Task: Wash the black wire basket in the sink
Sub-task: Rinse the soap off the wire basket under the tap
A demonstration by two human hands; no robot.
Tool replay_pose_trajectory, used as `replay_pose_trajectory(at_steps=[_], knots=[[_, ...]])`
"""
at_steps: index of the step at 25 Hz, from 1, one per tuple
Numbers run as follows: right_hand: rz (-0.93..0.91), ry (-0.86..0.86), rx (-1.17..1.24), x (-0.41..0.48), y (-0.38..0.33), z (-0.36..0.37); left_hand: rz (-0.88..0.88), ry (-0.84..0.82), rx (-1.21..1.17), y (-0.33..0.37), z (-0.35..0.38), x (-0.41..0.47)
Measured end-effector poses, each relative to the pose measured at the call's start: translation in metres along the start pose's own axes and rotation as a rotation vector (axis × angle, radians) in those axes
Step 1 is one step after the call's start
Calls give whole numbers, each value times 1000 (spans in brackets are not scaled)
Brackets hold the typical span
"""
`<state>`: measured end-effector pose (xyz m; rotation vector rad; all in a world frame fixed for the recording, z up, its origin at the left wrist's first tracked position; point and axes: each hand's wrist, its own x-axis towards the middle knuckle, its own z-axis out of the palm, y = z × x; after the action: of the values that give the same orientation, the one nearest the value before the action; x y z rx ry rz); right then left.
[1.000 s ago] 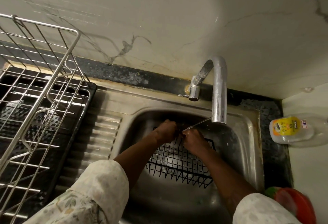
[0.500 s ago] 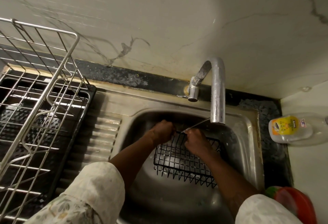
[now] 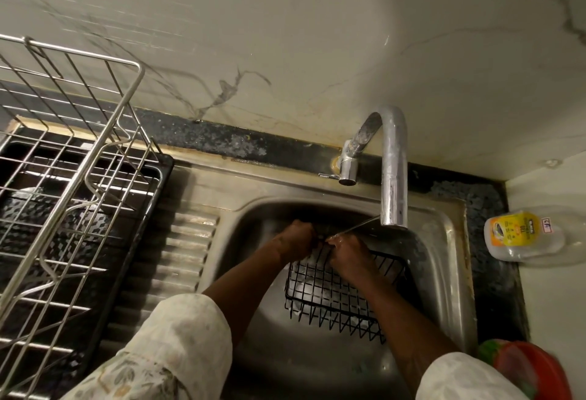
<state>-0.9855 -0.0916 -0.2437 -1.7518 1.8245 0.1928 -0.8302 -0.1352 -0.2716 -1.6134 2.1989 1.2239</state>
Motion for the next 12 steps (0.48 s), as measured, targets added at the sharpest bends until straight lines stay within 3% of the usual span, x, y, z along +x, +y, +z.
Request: replay_pose_trajectory(at_steps=[5, 12], knots=[[-26, -4, -28, -2, 1, -3, 3, 55, -48, 3, 1, -2], [-107, -62, -7, -1, 6, -7, -54, -60, -126, 2, -6, -6]])
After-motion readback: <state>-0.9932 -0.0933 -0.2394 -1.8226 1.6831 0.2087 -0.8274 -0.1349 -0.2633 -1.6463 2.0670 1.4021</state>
